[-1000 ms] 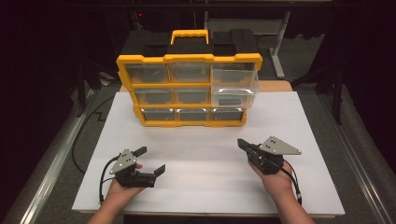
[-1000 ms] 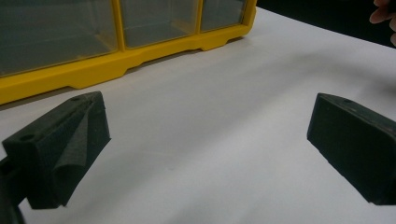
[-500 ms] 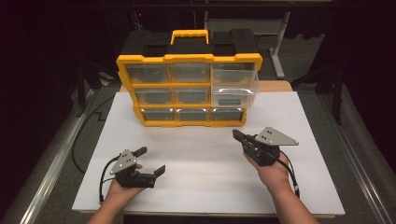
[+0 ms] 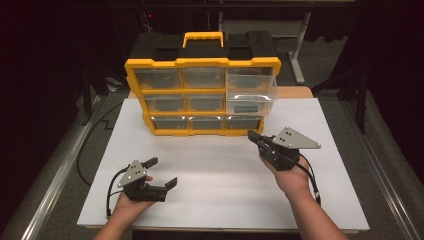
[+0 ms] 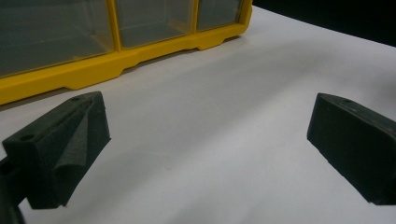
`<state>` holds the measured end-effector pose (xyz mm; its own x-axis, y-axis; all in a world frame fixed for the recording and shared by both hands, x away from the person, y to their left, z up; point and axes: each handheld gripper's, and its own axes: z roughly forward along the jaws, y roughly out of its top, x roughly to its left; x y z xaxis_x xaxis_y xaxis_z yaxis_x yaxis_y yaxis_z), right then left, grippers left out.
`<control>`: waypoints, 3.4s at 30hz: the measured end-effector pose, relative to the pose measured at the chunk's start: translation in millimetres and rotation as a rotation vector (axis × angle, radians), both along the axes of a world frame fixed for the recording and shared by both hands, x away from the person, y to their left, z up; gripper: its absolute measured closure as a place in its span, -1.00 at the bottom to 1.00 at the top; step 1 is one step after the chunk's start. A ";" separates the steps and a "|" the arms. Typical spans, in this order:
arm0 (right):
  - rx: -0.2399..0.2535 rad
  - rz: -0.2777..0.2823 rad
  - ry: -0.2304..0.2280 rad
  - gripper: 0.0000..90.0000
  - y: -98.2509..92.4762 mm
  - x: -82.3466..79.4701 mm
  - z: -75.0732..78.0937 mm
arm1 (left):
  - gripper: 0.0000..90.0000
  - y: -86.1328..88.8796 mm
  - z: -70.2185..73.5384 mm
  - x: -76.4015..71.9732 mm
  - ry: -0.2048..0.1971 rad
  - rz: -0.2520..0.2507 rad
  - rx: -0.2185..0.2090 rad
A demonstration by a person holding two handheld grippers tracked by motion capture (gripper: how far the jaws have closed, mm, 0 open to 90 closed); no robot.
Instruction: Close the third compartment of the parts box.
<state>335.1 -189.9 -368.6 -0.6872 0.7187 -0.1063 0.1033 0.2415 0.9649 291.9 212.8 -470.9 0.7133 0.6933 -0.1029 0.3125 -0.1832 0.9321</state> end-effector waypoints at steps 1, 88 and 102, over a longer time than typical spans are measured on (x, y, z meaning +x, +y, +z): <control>0.002 -0.001 -0.003 1.00 0.5 0.3 1.6 | -0.99 0.0 0.0 0.0 0.000 -0.001 0.000; -0.021 -0.090 -0.129 1.00 12.1 51.0 83.9 | -0.99 3.9 3.6 -3.1 -0.024 0.002 -0.026; -0.043 -0.113 -0.127 1.00 14.8 67.3 86.3 | -0.99 3.7 3.5 -2.9 -0.023 0.003 -0.027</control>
<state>402.4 -175.1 -282.3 -0.5811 0.7838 -0.2191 0.0107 0.2765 0.9609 288.9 216.5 -467.4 0.7138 0.6924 -0.1052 0.2914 -0.1570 0.9436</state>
